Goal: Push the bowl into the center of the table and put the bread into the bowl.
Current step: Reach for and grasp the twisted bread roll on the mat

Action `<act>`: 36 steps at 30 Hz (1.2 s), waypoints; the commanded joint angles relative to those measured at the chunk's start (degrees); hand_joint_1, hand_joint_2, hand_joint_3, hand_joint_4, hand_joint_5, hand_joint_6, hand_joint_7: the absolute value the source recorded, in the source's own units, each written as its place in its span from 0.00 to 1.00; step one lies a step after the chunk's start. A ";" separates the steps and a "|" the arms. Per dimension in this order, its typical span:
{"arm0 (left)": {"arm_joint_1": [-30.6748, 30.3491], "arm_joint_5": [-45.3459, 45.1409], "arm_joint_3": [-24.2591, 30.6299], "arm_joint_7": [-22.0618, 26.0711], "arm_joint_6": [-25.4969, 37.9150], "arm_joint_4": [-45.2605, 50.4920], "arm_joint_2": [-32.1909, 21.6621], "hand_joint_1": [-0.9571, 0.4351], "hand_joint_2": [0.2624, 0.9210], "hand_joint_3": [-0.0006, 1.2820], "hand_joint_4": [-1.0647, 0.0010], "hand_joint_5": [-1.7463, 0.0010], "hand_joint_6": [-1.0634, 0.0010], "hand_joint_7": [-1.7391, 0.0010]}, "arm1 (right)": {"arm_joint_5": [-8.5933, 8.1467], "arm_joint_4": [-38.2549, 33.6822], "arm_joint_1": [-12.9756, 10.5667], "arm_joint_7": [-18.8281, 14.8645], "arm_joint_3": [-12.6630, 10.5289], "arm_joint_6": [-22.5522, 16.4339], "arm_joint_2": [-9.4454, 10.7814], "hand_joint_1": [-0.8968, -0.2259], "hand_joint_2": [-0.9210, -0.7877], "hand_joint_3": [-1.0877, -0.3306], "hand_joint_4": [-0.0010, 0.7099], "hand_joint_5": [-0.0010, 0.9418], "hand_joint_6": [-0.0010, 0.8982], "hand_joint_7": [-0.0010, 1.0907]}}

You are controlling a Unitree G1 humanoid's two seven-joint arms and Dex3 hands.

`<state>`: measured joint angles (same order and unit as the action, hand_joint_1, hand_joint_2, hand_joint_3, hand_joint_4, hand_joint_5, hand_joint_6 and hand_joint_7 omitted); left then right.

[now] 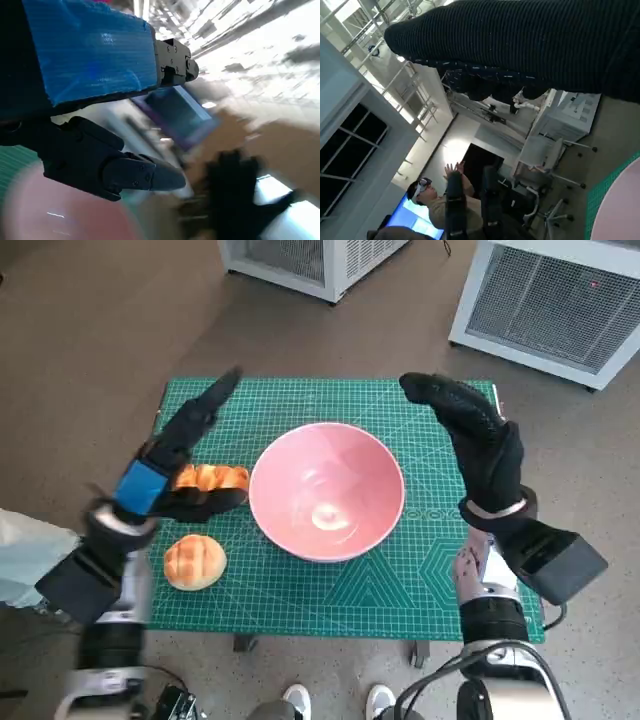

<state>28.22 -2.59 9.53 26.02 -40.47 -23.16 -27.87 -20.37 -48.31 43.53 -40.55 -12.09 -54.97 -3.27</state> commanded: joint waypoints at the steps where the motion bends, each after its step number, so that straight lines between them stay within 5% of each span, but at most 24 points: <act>1: -1.30 -8.41 -0.45 -4.02 5.76 3.80 -4.71 0.34 0.82 0.01 0.91 1.00 0.87 0.92 | -0.46 -0.44 -1.49 -0.31 0.36 1.00 0.26 0.15 0.00 0.34 0.28 0.00 0.00 0.55; 6: -1.85 -9.08 -1.27 -5.54 7.54 5.27 -5.19 0.35 0.80 0.00 0.92 1.00 0.86 0.94 | -0.47 -0.41 -1.51 -0.29 0.40 1.03 0.24 0.15 0.00 0.34 0.28 0.00 0.00 0.55; 7: -2.05 -15.11 -2.69 -3.23 20.45 9.83 -6.47 0.35 0.80 0.00 0.92 1.00 0.86 0.94 | -0.31 -0.36 -1.48 -0.03 0.46 1.13 0.35 0.15 0.00 0.34 0.28 0.00 0.00 0.55; 8: -2.24 -19.57 -3.78 -1.50 30.19 13.30 -7.49 0.47 0.75 0.01 0.95 1.00 0.85 0.95 | -0.16 -0.29 -1.48 0.19 0.52 1.20 0.45 0.14 0.00 0.34 0.28 0.00 0.00 0.55; 10: -2.20 -24.33 -5.40 0.89 41.00 16.72 -8.46 0.61 0.71 0.02 0.98 1.00 0.83 0.96 | -0.02 -0.37 -1.43 0.39 0.57 1.26 0.57 0.14 0.00 0.34 0.28 0.00 0.00 0.55; 25: 2.00 -31.51 -13.48 4.59 52.62 13.24 -7.49 0.74 0.71 0.02 0.96 0.99 0.79 0.99 | -0.19 -0.88 -1.46 0.46 0.51 1.38 1.18 0.14 0.00 0.34 0.28 0.00 0.00 0.55; 36: 7.51 -32.78 -20.49 1.67 52.64 0.01 -6.01 0.74 0.72 0.01 0.92 1.00 0.77 0.99 | -0.37 -0.76 -1.73 0.29 0.49 1.39 1.46 0.14 0.00 0.33 0.28 0.00 0.00 0.55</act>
<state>33.74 -34.15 -8.75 28.83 12.57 -18.90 -34.24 -20.33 -48.41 43.33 -40.31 -11.65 -54.37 -1.98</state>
